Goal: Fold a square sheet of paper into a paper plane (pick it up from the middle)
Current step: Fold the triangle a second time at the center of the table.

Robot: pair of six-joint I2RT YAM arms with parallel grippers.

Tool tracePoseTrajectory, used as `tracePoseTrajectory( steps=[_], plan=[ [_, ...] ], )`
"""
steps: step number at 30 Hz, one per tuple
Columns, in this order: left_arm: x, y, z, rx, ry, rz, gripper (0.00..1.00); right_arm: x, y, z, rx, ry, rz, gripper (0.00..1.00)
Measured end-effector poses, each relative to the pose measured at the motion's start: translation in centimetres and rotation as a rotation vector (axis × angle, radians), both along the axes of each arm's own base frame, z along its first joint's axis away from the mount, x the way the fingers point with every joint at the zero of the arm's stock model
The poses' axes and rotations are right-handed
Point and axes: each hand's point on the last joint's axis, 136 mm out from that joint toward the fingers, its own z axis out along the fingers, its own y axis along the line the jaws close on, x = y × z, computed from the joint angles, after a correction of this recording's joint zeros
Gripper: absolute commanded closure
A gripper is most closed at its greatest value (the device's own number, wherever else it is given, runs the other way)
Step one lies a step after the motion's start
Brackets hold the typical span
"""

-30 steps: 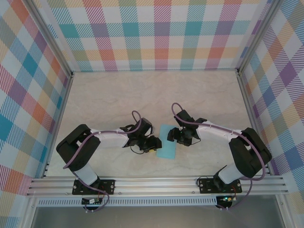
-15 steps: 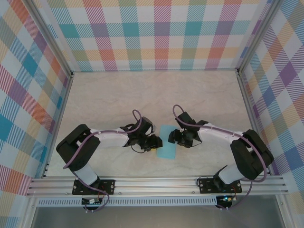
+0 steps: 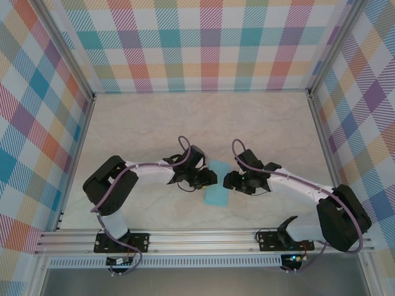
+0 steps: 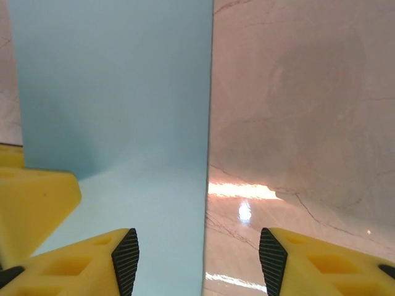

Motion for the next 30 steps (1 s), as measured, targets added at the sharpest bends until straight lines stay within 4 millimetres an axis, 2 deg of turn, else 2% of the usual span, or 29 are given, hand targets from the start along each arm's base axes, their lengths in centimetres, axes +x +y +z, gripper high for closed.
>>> tracePoseTrajectory(
  steps=[4, 9, 13, 18, 25, 30],
  plan=[
    [0.6, 0.2, 0.1, 0.009, -0.011, 0.008, 0.68, -0.8, -0.4, 0.6, 0.031, -0.039, 0.021, 0.44],
    [1.2, 0.0, 0.2, 0.01, -0.01, 0.014, 0.69, -2.2, 0.4, 1.9, 0.083, -0.128, 0.116, 0.38],
    [1.5, -0.1, -0.1, 0.015, -0.006, 0.018, 0.69, -3.7, 1.8, 2.7, 0.07, -0.206, 0.243, 0.37],
    [1.4, 0.0, -0.2, 0.018, -0.002, 0.019, 0.69, -5.7, 3.8, 2.2, -0.034, -0.291, 0.432, 0.38],
    [1.4, -0.1, -0.1, 0.02, 0.0, 0.019, 0.69, -5.8, 7.5, 3.1, -0.165, -0.432, 0.592, 0.37],
    [1.4, 0.2, -0.3, 0.03, 0.009, 0.021, 0.68, -6.2, 8.9, 2.3, -0.238, -0.463, 0.653, 0.36]
  ],
)
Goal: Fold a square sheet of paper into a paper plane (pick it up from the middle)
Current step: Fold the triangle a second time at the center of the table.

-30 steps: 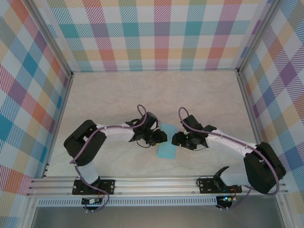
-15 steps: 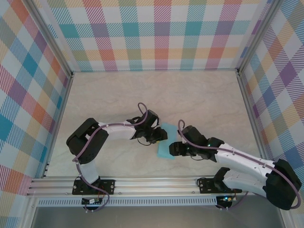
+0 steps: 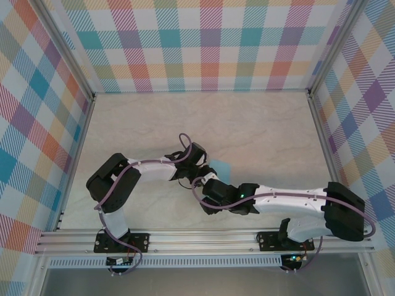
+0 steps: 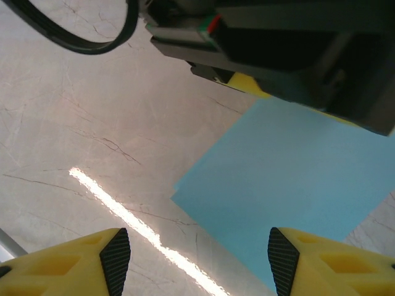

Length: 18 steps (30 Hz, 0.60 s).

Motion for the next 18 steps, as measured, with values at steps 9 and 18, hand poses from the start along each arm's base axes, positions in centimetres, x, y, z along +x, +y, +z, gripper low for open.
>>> tracePoseTrajectory(
  steps=[9, 18],
  plan=[
    [0.1, 0.1, 0.0, 0.0, 0.0, 0.003, 0.68, 0.7, 0.7, -1.5, -0.129, -0.077, -0.004, 0.39],
    [0.1, 0.1, 0.0, 0.0, 0.0, 0.003, 0.67, 1.7, 0.1, -1.4, -0.179, -0.132, -0.049, 0.55]
  ],
)
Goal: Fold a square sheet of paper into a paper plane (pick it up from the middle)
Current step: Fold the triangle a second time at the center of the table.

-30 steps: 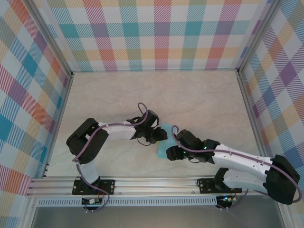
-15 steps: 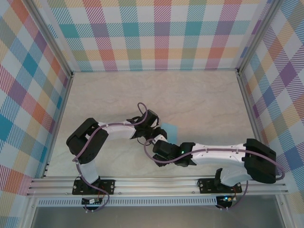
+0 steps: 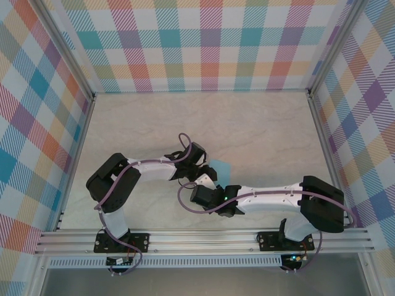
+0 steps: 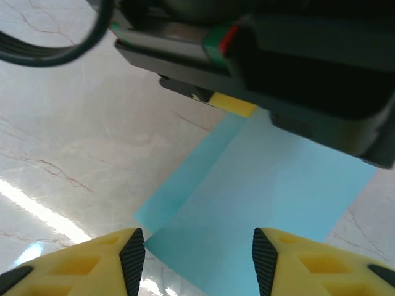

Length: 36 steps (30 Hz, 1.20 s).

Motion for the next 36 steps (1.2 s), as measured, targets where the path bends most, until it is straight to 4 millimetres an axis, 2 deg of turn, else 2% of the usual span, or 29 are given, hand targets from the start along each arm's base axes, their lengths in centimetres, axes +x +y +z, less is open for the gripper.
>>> tracePoseTrajectory(
  steps=[7, 13, 25, 31, 36],
  plan=[
    [0.0, 0.0, 0.0, 0.001, 0.0, 0.0, 0.67, 0.2, -0.8, 0.5, -0.012, -0.016, -0.031, 0.65],
    [-0.1, 0.1, -0.1, 0.007, 0.007, 0.0, 0.67, 0.4, -1.2, 1.8, 0.018, -0.031, -0.054, 0.67],
    [-0.1, 0.1, 0.1, 0.009, 0.009, 0.0, 0.67, 0.1, -1.9, 1.2, -0.004, -0.013, -0.084, 0.72],
    [-0.1, 0.1, 0.1, 0.01, 0.01, 0.0, 0.67, -0.1, -1.8, 1.1, 0.004, 0.003, -0.091, 0.78],
    [-0.1, 0.1, 0.1, 0.009, 0.01, -0.001, 0.67, -0.1, -1.3, 0.9, 0.044, 0.046, -0.097, 0.87]
  ],
)
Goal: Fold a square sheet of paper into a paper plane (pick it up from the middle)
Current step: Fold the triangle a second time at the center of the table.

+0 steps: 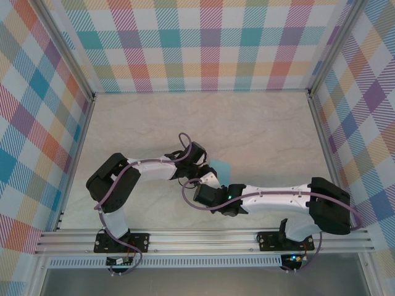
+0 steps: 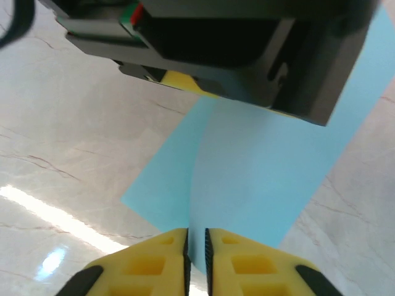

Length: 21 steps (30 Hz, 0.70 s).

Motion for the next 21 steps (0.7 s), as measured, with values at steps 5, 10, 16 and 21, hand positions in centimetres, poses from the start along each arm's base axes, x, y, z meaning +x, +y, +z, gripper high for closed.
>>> tracePoseTrajectory(
  steps=[5, 10, 16, 21],
  plan=[
    [0.0, 0.0, 0.0, 0.0, 0.0, 0.0, 0.67, 0.0, 0.3, -0.1, 0.041, 0.051, -0.005, 0.93],
    [0.1, 0.1, -0.1, 0.007, -0.002, 0.005, 0.67, 0.2, 0.5, 0.0, 0.078, 0.083, -0.008, 1.0],
    [0.2, 0.8, -0.1, 0.04, -0.013, 0.024, 0.65, 0.5, 0.1, -0.2, 0.111, 0.119, -0.012, 1.0],
    [0.6, 1.4, 1.2, 0.056, -0.054, 0.048, 0.61, 0.7, -0.8, -0.2, 0.18, 0.165, -0.021, 1.0]
  ],
)
